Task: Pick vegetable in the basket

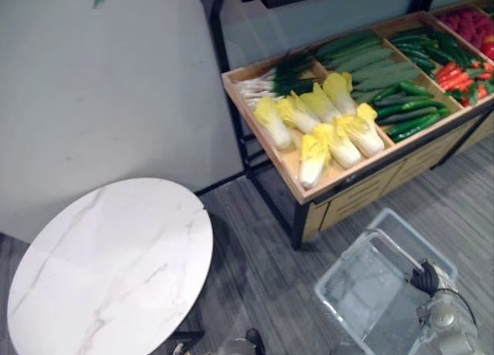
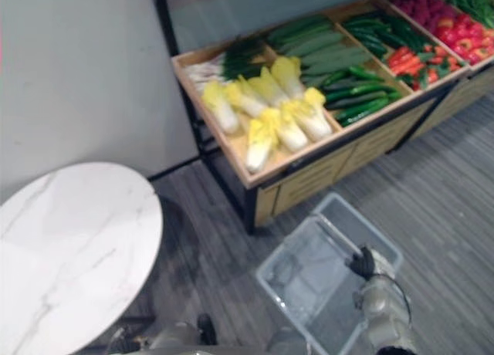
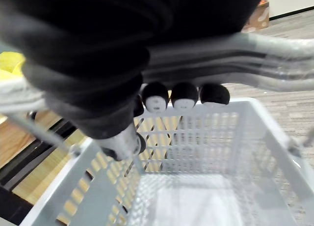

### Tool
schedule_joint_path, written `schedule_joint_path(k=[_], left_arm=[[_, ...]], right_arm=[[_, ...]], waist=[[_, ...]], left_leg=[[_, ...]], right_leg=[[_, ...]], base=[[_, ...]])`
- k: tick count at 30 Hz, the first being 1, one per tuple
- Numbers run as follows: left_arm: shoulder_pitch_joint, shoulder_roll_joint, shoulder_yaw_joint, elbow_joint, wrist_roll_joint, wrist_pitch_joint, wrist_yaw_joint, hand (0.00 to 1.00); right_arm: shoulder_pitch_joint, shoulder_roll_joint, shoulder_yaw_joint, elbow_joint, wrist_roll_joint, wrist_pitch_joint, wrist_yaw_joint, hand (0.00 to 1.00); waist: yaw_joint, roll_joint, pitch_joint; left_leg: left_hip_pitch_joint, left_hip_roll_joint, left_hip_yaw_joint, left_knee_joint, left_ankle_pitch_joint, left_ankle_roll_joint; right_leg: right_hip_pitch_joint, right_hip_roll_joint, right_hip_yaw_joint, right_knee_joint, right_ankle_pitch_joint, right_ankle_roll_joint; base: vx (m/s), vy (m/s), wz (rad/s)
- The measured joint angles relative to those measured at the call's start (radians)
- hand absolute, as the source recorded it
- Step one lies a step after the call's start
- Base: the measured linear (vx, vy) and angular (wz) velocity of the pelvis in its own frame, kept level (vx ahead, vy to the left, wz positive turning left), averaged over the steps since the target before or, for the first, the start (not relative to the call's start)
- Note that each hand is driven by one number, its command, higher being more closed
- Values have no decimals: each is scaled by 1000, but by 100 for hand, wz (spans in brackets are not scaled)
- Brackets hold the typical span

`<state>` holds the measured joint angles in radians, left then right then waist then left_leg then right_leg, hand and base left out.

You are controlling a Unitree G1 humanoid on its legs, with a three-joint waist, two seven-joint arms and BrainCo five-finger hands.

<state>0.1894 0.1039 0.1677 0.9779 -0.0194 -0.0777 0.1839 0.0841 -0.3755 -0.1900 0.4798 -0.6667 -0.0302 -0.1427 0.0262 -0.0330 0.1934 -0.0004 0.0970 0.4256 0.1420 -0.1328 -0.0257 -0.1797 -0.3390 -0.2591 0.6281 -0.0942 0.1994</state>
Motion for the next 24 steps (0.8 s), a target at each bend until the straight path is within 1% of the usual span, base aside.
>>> schedule_joint_path(k=[1,2,3,4,5,6,7,8,9,10,11,12,13,14,15,16,17,18,19,21,22,23,24], left_arm=[[1,7,-11,-9,0,0,4,0],[-3,14,-14,-21,-1,0,6,0],[-8,18,-14,-22,-1,0,6,0],[-18,20,-14,-21,-2,0,6,0],[-21,22,-14,-23,-2,-1,6,0],[-21,22,-13,-23,0,-1,6,0],[-23,25,-11,-23,0,-1,6,0],[-25,35,-4,-23,3,-1,6,0],[-26,53,-3,-23,3,-1,6,0],[-25,82,-2,-22,3,-1,5,0],[-39,64,2,-3,4,3,6,0],[-33,35,-2,-4,7,1,0,0],[-40,10,-2,-3,23,0,-1,0],[-42,5,-2,-3,27,0,-1,0],[-47,6,2,-4,33,0,-1,0],[-48,5,6,-4,33,0,-1,0],[-47,3,19,-2,32,0,-1,0],[-46,0,41,-2,31,1,1,0],[-44,-1,49,-2,28,1,4,0],[-36,-3,75,-3,22,0,8,0],[-26,-3,78,-4,19,0,9,0],[-25,-4,80,-5,11,0,9,0],[2,-29,107,-22,-17,0,9,0]], right_arm=[[5,2,2,-1,0,0,-1,100],[4,8,2,-1,1,-1,-1,100],[3,10,2,-1,1,-2,-1,100],[2,13,1,-2,1,-1,-2,100],[1,16,1,-4,1,0,-2,100],[-1,21,1,-7,0,1,-2,100],[-2,32,1,-18,0,2,-3,100],[8,45,-1,-34,0,5,-5,100],[18,49,-1,-38,0,5,-6,100],[44,68,-4,-38,0,7,-8,100],[38,61,-17,-25,0,11,-7,100],[31,61,-40,-16,0,30,-10,100],[29,47,-63,-16,0,42,-10,100],[28,44,-72,-16,0,45,-10,100],[37,40,-90,-16,2,47,-10,100],[37,39,-95,-16,3,47,-10,100],[31,39,-106,-16,8,47,-11,100],[28,40,-112,-14,11,45,-15,100],[30,40,-115,-10,17,43,-19,100],[40,47,-156,35,46,36,-29,100],[47,57,-197,73,60,37,-46,100],[50,65,-222,89,68,39,-53,100],[70,76,-431,189,138,48,-79,100]], waist=[[-2,0,-5],[2,-6,-1],[2,-9,0],[-4,-10,1],[-2,-8,1],[0,-8,1],[3,-13,-1],[0,-31,-7],[-1,-48,-10],[-3,-88,-15],[3,-61,-8],[3,-23,-19],[3,16,-19],[2,24,-18],[-2,27,-19],[-2,27,-19],[1,30,-21],[2,34,-26],[1,32,-26],[-5,27,-28],[-7,23,-29],[-7,22,-30],[-26,37,-38]], left_leg=[[20,19,-3,-5,3,6],[34,32,-10,-10,0,2],[41,38,-21,-14,-1,-1],[52,59,-30,-16,-2,-15],[69,80,-32,-16,-5,-40],[77,91,-32,-15,-7,-56],[91,110,-36,-15,-9,-85],[93,120,-57,-15,-10,-122],[99,121,-66,-17,-13,-146],[119,111,-101,-25,-20,-192],[139,140,-117,-32,-25,-211],[134,174,-136,-38,-24,-218],[135,189,-144,-45,-11,-220],[142,199,-143,-54,7,-221],[149,215,-139,-70,42,-227],[149,223,-136,-70,49,-225],[146,233,-135,-67,68,-233],[137,236,-137,-50,88,-237],[123,236,-141,-33,95,-233],[67,239,-180,57,130,-225],[39,238,-196,108,166,-219],[31,238,-190,127,186,-213],[3,257,-76,159,314,-160]], right_leg=[[-2,-3,-28,-7,-38,-54],[-7,-2,-68,-69,-58,-87],[-7,0,-80,-111,-58,-88],[-11,8,-91,-201,-49,-83],[-23,5,-85,-290,-18,-67],[-33,2,-78,-331,10,-68],[-51,-5,-57,-399,70,-71],[-62,-10,-26,-440,141,-76],[-59,-15,0,-450,183,-79],[-36,-23,40,-437,227,-51],[-33,-3,33,-404,190,-39],[-32,36,5,-374,150,-48],[-31,59,-20,-336,115,-63],[-31,65,-32,-312,95,-69],[-30,70,-55,-264,44,-78],[-29,73,-61,-254,32,-80],[-28,82,-68,-255,25,-84],[-24,86,-70,-273,25,-85],[-19,87,-75,-286,26,-84],[34,86,-106,-359,43,-78],[74,86,-123,-410,57,-75],[91,86,-126,-435,63,-75],[153,108,-146,-544,114,-107]], base=[[178,-53,10],[160,-92,17],[158,-147,29],[177,-193,29],[186,-205,20],[221,-244,5],[316,-367,17],[327,-409,30],[337,-491,63],[217,-369,49],[234,-404,42],[189,-300,18],[170,-254,23],[149,-247,43],[121,-236,38],[125,-258,34],[104,-192,7],[76,-131,2],[61,-106,13],[49,-93,34],[63,-118,31],[199,-285,24],[238,-238,3]])
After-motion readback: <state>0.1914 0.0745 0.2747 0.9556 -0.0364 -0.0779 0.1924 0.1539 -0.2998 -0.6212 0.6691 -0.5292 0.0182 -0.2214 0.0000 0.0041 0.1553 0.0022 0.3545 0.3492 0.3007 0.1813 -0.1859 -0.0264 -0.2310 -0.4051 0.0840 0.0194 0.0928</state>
